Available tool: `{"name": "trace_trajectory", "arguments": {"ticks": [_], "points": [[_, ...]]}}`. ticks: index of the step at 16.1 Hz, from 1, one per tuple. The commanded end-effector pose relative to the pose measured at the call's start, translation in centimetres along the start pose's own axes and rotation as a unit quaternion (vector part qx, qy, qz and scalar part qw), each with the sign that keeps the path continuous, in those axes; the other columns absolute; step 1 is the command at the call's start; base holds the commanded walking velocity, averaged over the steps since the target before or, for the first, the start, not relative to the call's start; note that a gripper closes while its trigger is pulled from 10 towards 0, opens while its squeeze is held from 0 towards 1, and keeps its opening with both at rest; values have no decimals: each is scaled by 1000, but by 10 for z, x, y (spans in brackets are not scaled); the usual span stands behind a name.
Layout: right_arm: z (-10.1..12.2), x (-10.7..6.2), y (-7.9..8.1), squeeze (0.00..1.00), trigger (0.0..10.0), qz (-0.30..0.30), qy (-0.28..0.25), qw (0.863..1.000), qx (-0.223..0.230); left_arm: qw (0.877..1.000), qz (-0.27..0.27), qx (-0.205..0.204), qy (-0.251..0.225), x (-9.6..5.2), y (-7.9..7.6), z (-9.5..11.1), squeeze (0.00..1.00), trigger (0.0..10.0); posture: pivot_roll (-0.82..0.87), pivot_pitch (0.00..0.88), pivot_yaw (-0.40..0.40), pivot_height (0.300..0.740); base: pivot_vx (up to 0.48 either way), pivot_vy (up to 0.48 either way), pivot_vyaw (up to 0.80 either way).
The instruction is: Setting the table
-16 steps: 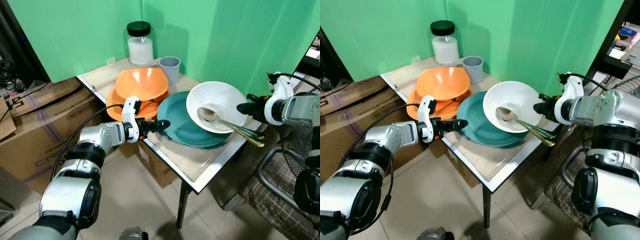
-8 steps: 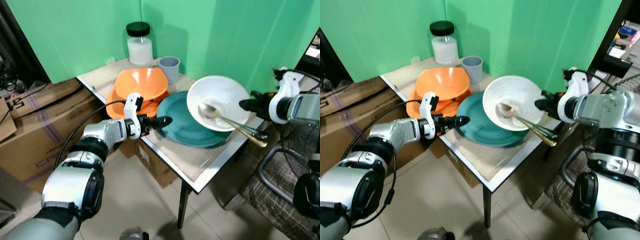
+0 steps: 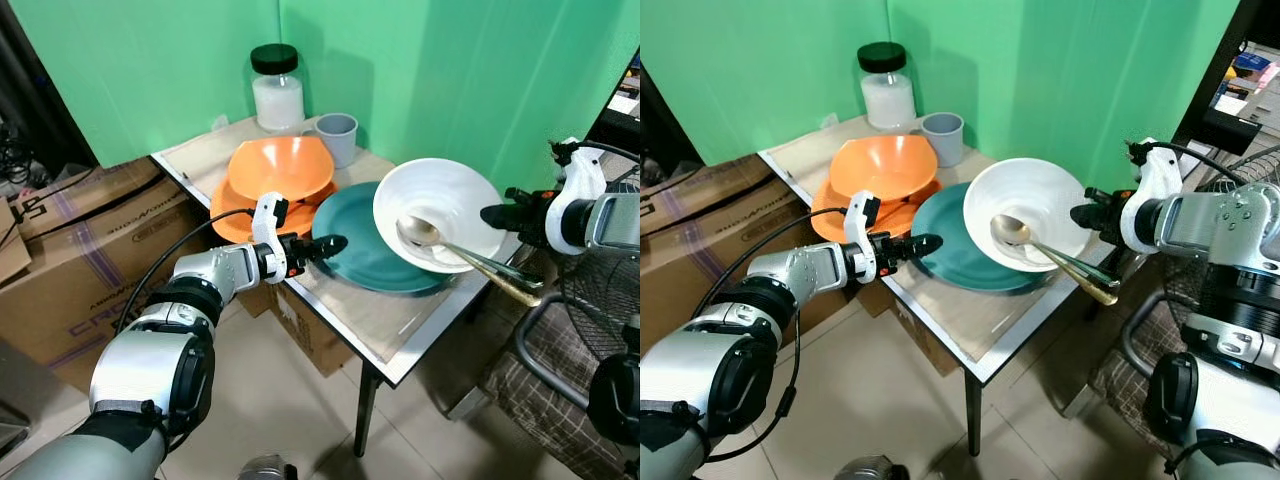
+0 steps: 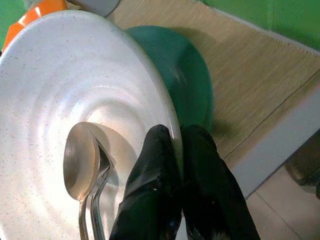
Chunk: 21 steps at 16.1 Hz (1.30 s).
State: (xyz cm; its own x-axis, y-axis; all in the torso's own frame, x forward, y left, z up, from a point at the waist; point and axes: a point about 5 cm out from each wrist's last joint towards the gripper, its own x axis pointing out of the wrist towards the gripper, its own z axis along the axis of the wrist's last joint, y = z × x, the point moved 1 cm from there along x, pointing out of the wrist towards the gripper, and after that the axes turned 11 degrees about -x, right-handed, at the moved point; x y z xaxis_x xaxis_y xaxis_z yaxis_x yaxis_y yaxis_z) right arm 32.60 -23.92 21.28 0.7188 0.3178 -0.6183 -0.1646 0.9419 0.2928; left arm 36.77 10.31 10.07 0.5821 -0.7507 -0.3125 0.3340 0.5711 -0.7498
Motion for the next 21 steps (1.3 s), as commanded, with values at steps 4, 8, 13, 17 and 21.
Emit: {"name": "trace_trajectory", "arguments": {"ticks": [4, 8, 13, 17, 21], "points": [[3, -13, 3, 0, 0, 10, -16, 1000, -8, 1000, 9, 3, -27, -4, -2, 15, 0, 4471, -151, 0, 52, 740, 0, 0, 0], [4, -16, 3, 0, 0, 14, -21, 1000, -13, 999, 9, -7, -32, -1, -4, 15, 0, 549, -167, 0, 55, 740, 0, 0, 0], [2, -17, 4, 0, 0, 15, -26, 999, -12, 998, 38, -33, -41, 2, -1, 13, 0, 0, -173, 0, 58, 740, 0, 0, 0], [4, -15, 6, 0, 0, 19, -27, 999, -11, 995, 61, -57, -57, -2, 5, 14, 0, 0, -166, 0, 53, 740, 0, 0, 0], [10, -17, 9, 0, 0, 22, -35, 999, -11, 993, 78, -66, -66, -4, 10, 13, 0, 0, -163, 0, 54, 740, 0, 0, 0]]}}
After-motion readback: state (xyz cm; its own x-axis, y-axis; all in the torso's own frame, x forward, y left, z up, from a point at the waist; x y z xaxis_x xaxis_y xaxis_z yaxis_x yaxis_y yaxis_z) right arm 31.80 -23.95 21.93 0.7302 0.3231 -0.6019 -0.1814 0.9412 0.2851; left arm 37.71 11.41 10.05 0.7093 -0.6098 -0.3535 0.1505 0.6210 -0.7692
